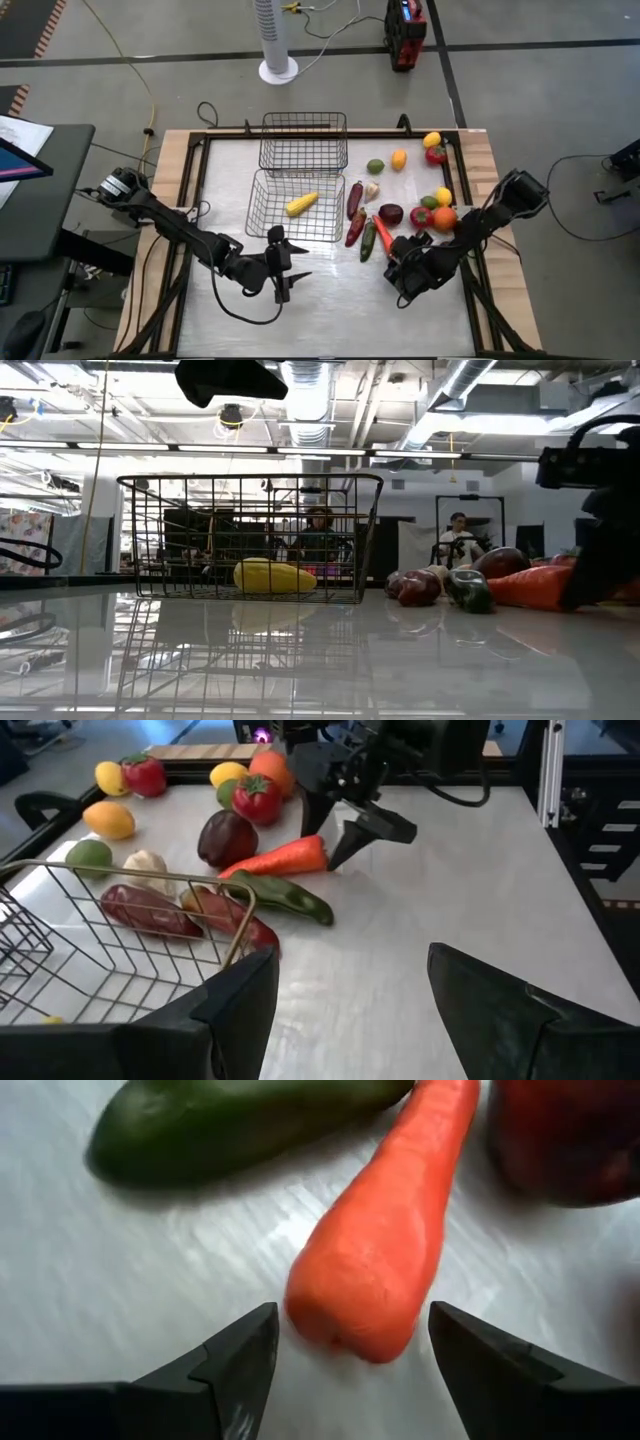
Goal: Sort produce into baskets
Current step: Put the carrot into the bottom wire basket, then put the green chili pepper into the bottom wire basket
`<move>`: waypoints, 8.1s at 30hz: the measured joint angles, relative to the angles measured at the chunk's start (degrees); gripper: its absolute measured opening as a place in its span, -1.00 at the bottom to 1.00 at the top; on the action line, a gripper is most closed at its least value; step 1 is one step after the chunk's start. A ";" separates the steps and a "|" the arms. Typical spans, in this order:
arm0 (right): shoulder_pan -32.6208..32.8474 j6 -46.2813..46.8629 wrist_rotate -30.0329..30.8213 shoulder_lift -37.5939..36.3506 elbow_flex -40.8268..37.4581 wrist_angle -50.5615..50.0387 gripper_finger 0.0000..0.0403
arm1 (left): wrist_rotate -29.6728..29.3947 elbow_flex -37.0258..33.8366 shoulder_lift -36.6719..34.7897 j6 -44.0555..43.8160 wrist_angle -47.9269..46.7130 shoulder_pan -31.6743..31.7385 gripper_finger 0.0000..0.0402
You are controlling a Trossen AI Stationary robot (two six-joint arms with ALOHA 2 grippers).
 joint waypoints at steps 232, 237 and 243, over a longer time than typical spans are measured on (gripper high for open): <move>-3.93 -28.42 6.17 3.91 7.46 5.74 -0.28 | 21.95 6.75 -8.10 10.67 -18.75 22.13 0.33; -4.65 -30.10 6.20 3.91 14.71 -6.19 -0.15 | 23.81 6.73 0.06 13.29 -10.80 21.22 0.33; -4.57 -30.26 6.18 3.89 18.36 -13.55 -0.10 | 23.88 10.15 8.47 17.79 -4.43 21.16 0.33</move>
